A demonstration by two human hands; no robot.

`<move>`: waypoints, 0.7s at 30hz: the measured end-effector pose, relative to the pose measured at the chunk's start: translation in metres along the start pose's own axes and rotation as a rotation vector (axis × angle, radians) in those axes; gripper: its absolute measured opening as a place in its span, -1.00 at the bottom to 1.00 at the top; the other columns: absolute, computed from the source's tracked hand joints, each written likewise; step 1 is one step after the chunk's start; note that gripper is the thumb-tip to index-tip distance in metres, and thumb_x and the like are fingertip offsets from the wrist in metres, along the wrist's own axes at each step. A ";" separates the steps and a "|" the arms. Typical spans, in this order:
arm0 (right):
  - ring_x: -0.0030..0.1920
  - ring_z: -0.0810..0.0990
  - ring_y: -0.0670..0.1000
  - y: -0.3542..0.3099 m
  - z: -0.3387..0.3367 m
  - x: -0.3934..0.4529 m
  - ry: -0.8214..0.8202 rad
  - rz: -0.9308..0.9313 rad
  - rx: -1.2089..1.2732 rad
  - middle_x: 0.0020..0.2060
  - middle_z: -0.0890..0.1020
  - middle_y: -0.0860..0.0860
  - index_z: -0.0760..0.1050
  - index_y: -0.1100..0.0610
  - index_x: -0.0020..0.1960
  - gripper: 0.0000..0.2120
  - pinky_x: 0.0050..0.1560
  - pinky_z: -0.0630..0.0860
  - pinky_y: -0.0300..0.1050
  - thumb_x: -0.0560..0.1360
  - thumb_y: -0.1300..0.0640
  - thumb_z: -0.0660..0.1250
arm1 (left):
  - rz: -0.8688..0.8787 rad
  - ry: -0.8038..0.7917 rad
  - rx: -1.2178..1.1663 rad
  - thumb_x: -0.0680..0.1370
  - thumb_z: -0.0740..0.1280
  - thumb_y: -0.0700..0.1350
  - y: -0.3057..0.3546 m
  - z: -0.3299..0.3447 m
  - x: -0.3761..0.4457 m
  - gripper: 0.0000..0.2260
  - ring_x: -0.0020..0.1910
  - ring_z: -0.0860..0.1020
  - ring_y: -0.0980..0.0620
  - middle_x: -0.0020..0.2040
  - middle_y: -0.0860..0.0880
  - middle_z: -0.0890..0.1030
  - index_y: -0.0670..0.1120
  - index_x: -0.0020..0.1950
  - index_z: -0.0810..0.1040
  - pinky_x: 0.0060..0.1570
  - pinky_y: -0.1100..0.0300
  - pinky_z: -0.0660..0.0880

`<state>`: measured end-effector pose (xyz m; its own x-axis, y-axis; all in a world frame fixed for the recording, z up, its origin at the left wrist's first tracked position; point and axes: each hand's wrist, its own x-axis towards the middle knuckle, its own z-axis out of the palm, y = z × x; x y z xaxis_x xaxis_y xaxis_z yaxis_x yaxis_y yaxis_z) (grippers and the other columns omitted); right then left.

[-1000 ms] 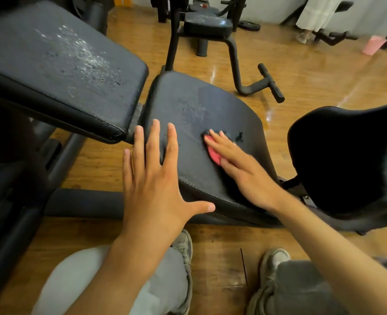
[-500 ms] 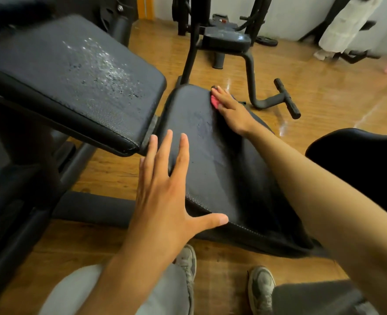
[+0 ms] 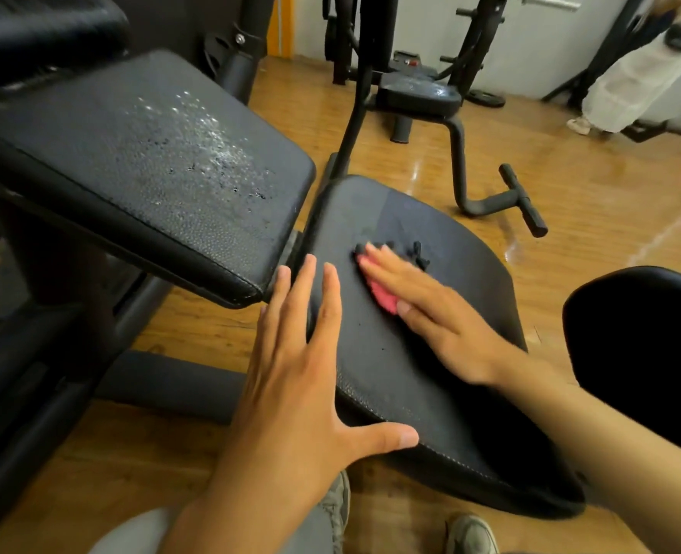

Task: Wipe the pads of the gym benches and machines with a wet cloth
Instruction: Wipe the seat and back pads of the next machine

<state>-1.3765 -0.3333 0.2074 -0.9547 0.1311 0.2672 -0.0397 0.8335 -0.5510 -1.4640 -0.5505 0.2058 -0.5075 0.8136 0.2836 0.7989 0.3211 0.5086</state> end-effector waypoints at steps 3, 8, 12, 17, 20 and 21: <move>0.63 -0.03 -0.14 0.038 -0.016 0.070 0.109 0.148 0.064 0.62 0.16 -0.12 0.24 0.00 0.61 -0.50 0.64 -0.10 -0.01 0.70 0.27 0.14 | 0.000 -0.006 -0.009 0.09 0.18 0.65 0.001 -0.001 -0.001 0.30 0.54 -0.50 0.18 0.59 0.21 -0.44 0.17 0.60 -0.43 0.49 0.17 -0.27; 0.63 0.02 -0.03 0.052 -0.024 0.127 0.202 0.289 0.085 0.62 0.21 -0.02 0.27 0.07 0.59 -0.54 0.63 -0.08 0.00 0.70 0.24 0.13 | 0.005 -0.007 -0.016 0.09 0.24 0.63 -0.001 0.000 -0.001 0.30 0.57 -0.44 0.16 0.62 0.23 -0.37 0.19 0.62 -0.37 0.52 0.20 -0.24; 0.63 0.02 -0.09 0.012 -0.004 0.076 0.077 0.000 0.009 0.62 0.19 -0.03 0.23 0.13 0.61 -0.49 0.61 -0.08 -0.21 0.67 0.32 0.13 | 0.013 0.007 -0.050 0.08 0.26 0.63 -0.001 0.002 0.001 0.33 0.58 -0.44 0.15 0.60 0.25 -0.39 0.18 0.62 -0.39 0.49 0.22 -0.25; 0.64 0.01 -0.06 -0.003 -0.004 0.058 -0.061 -0.163 -0.025 0.62 0.19 -0.01 0.23 0.15 0.60 -0.50 0.63 -0.06 -0.13 0.68 0.32 0.15 | -0.001 0.032 -0.064 0.08 0.26 0.63 -0.001 0.005 0.002 0.33 0.59 -0.40 0.14 0.61 0.22 -0.38 0.20 0.58 -0.45 0.52 0.18 -0.23; 0.62 -0.03 -0.08 0.019 -0.024 0.103 0.036 0.028 -0.002 0.62 0.16 0.00 0.23 0.11 0.61 -0.54 0.57 -0.11 -0.36 0.72 0.22 0.12 | 0.002 0.025 -0.041 0.08 0.25 0.64 0.002 0.001 0.001 0.32 0.57 -0.44 0.14 0.61 0.21 -0.40 0.21 0.55 -0.51 0.50 0.25 -0.31; 0.62 -0.02 -0.05 0.027 -0.029 0.118 0.069 0.111 -0.001 0.62 0.17 -0.01 0.24 0.09 0.60 -0.55 0.58 -0.10 -0.32 0.72 0.20 0.11 | 0.002 0.017 -0.033 0.09 0.24 0.64 0.004 0.000 0.000 0.31 0.56 -0.46 0.15 0.60 0.22 -0.42 0.21 0.54 -0.52 0.48 0.26 -0.32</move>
<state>-1.4821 -0.2796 0.2466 -0.9307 0.2592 0.2581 0.0654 0.8121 -0.5798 -1.4612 -0.5489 0.2079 -0.5113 0.8061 0.2980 0.7891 0.3030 0.5343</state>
